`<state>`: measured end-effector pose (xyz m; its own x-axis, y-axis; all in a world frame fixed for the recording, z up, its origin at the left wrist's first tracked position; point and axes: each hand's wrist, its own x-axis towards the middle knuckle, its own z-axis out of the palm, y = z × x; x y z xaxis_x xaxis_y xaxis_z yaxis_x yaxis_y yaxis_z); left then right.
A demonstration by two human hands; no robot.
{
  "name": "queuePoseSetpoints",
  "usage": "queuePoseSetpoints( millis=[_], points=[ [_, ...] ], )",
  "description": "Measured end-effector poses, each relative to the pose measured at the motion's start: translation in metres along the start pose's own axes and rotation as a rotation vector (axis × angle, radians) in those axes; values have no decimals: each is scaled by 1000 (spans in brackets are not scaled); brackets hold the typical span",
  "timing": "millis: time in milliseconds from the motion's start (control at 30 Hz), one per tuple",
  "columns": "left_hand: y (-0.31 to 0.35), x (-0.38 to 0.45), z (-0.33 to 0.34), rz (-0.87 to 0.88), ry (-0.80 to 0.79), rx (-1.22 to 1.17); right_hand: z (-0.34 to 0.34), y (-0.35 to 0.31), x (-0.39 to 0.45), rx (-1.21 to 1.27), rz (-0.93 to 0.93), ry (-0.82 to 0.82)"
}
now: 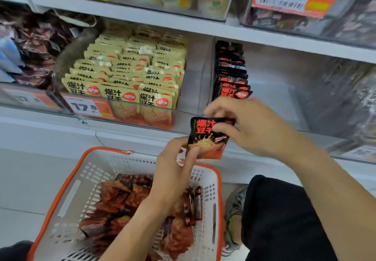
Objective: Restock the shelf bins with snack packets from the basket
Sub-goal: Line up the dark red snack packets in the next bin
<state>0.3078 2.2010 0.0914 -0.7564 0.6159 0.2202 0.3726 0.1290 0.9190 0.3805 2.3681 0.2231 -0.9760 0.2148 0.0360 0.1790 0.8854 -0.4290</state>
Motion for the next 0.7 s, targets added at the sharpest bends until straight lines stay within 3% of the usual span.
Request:
queuePoseSetpoints(
  millis=[133,233,400,700],
  points=[
    [22,23,1,274,166,170,-43,10,-17,151,-72,381],
    [20,41,9,367,187,331,-55,31,-22,162,-102,551],
    [-5,51,27,394,94,377,-46,63,-10,148,1,492],
    [-17,55,30,441,124,430,-6,95,20,204,66,408]
  ],
)
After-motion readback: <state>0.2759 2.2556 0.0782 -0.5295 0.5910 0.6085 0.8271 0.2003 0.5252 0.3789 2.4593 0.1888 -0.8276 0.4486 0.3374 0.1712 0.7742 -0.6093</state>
